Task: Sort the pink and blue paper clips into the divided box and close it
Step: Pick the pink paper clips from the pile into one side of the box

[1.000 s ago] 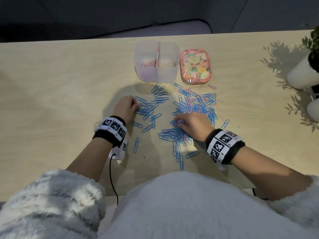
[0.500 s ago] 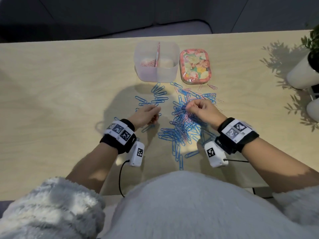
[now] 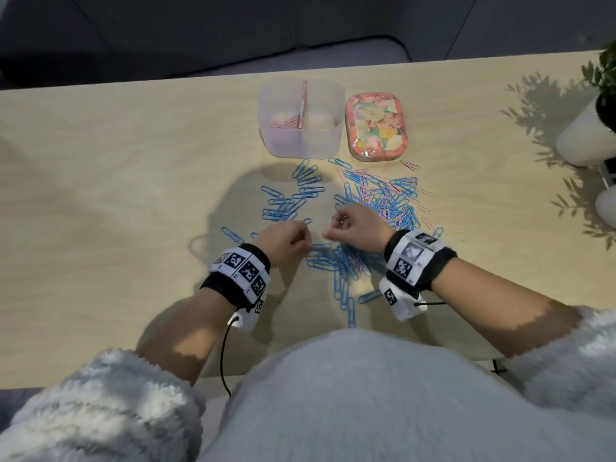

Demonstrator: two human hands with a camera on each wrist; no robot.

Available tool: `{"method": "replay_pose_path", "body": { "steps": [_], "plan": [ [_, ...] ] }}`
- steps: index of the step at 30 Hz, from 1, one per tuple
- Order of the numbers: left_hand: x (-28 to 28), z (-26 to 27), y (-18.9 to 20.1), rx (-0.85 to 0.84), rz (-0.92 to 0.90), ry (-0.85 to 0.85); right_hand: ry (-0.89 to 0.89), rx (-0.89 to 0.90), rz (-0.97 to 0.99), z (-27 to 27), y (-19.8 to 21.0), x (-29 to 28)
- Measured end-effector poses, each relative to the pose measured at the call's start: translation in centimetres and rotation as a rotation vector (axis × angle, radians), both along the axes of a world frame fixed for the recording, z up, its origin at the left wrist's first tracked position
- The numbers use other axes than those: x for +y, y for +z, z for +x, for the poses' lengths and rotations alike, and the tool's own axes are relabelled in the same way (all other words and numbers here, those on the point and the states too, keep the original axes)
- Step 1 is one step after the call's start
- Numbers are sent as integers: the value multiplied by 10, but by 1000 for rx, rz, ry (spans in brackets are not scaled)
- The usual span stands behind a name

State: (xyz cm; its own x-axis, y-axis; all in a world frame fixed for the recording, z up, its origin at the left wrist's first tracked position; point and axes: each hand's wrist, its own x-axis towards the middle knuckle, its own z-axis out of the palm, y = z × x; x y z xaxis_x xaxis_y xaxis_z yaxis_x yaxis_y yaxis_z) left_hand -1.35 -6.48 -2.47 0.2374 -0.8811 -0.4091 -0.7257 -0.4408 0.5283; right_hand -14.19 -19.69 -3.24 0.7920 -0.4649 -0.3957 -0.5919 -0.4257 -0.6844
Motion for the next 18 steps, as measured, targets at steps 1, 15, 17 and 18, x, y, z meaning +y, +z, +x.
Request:
{"method": "replay_pose_path", "body": {
  "steps": [1, 15, 17, 18],
  "plan": [
    [1, 1, 1, 0, -5, 7, 61, 58, -123, 1, -1, 3],
    [6, 17, -2, 83, -42, 124, -491, -231, 687, -29, 19, -19],
    [7, 19, -3, 47, -75, 160, -526, -215, 691, -41, 19, -23],
    [8, 20, -3, 14, -87, 169, -526, -204, 668, -47, 17, -25]
  ]
}}
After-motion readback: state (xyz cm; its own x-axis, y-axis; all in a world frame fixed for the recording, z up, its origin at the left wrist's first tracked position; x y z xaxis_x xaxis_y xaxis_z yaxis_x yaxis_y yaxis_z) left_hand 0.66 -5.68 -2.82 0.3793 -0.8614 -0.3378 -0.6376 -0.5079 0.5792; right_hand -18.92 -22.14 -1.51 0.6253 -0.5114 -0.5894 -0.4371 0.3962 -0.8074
